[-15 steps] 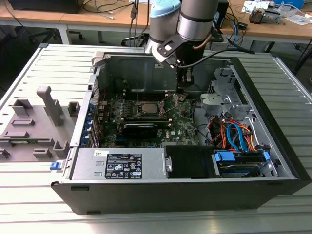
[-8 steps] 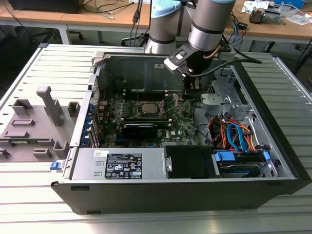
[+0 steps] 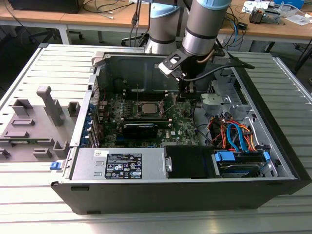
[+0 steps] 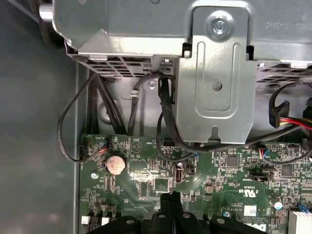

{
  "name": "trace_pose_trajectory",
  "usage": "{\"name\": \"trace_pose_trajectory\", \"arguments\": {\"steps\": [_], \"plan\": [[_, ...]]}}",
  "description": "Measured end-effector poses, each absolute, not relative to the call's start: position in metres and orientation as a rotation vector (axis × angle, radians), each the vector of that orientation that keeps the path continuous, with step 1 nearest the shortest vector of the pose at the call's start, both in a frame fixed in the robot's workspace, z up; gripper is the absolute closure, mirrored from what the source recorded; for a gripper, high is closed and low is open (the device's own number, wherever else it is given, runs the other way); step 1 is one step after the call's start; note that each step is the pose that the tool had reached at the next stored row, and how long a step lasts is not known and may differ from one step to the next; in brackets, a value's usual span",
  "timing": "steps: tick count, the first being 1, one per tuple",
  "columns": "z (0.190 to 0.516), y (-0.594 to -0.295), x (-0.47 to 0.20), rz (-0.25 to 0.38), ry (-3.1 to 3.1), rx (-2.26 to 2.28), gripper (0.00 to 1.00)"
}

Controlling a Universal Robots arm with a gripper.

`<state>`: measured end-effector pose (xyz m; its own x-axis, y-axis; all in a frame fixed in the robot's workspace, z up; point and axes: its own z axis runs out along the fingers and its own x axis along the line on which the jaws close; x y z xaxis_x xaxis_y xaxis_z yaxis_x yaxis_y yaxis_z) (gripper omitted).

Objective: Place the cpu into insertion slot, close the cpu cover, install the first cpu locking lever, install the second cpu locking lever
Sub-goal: 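Close the cpu cover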

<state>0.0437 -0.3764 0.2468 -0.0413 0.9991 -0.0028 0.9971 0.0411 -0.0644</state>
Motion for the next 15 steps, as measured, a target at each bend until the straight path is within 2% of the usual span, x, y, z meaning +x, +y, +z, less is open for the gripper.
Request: {"name": "trace_pose_trajectory", "arguments": {"steps": [15], "plan": [[0.247,-0.377,0.029,0.074,-2.236,-2.145,0.89]]}}
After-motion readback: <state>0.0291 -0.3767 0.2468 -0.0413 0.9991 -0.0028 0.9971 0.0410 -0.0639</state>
